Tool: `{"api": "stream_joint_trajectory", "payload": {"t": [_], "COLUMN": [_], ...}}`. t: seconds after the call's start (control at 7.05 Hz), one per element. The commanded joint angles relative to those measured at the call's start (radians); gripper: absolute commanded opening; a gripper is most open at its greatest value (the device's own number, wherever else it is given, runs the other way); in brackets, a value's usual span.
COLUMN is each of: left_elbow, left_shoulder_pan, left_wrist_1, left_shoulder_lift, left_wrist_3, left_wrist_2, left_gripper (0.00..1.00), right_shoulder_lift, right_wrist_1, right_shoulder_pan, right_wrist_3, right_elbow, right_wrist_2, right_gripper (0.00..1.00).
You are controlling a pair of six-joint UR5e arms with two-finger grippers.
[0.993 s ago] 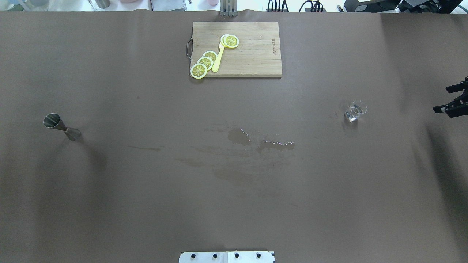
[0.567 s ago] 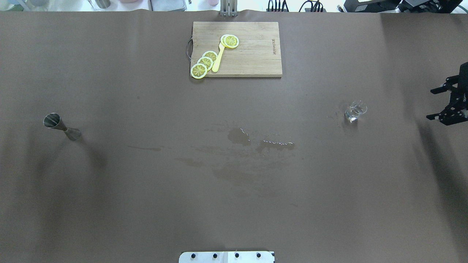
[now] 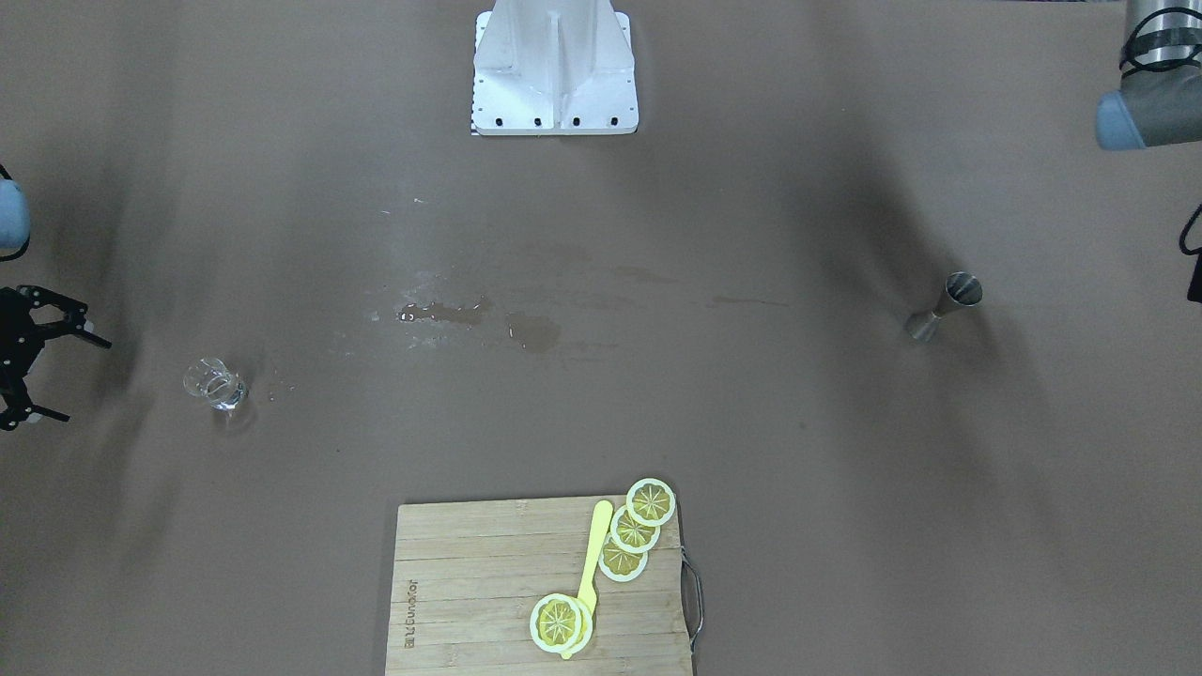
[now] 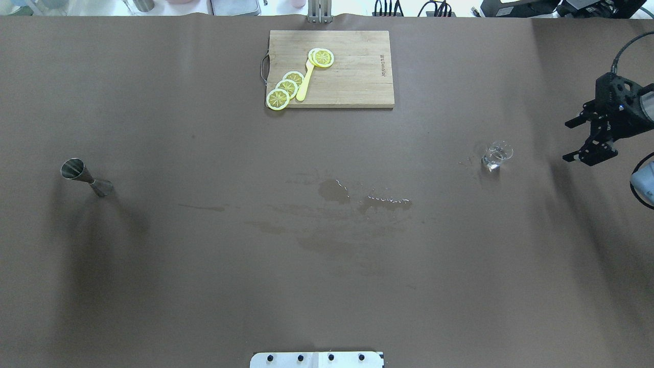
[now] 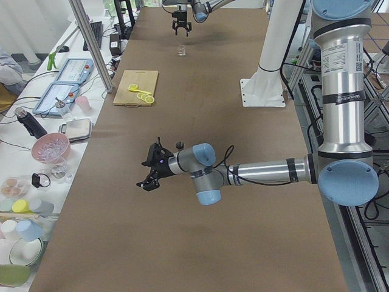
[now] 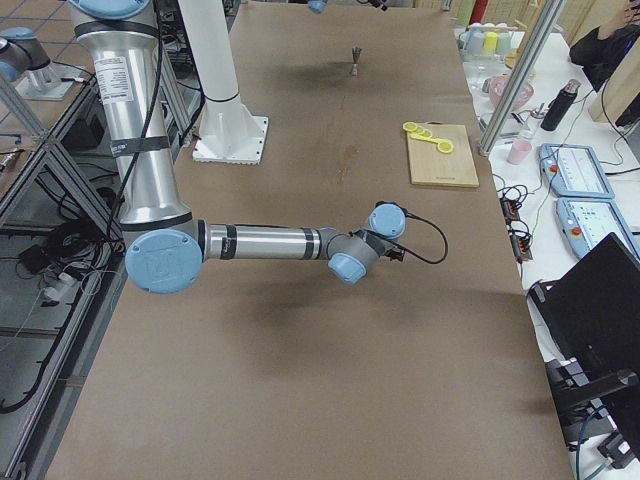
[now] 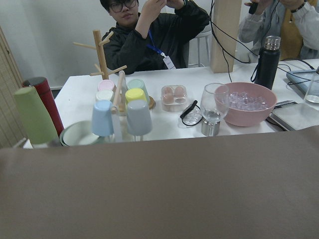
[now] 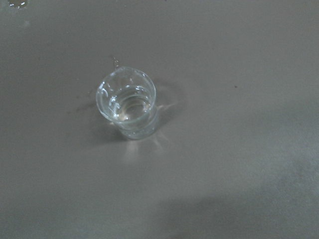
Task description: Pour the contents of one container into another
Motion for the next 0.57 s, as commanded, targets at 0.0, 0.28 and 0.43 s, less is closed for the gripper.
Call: {"api": "stream_joint_trajectory", "payload": {"t": [0.0, 0.28, 0.43], "left_elbow": [-0.186, -0.225, -0.225], "left_shoulder_pan": [0.406, 0.683, 0.795], "left_wrist_1": [-0.005, 0.005, 0.040], "left_shoulder_lift": [0.233, 0.314, 0.326], "left_wrist_3": [-0.124, -0.298, -0.363], "left_wrist_2": [0.464, 0.766, 0.919], "left_gripper": [0.99, 0.99, 0.99], "right_shoulder_lift": [0.003, 0.012, 0.050], "right_wrist_1": [0.009, 0.163, 0.245], "right_shoulder_pan": [-0.028, -0.040, -0.040], "right_wrist_3": [-0.010, -0.015, -0.015], "right_elbow": [-0.010, -0.065, -0.121], "right_wrist_2": [0.007, 0.035, 0.033], "right_gripper": [1.00, 1.00, 1.00]}}
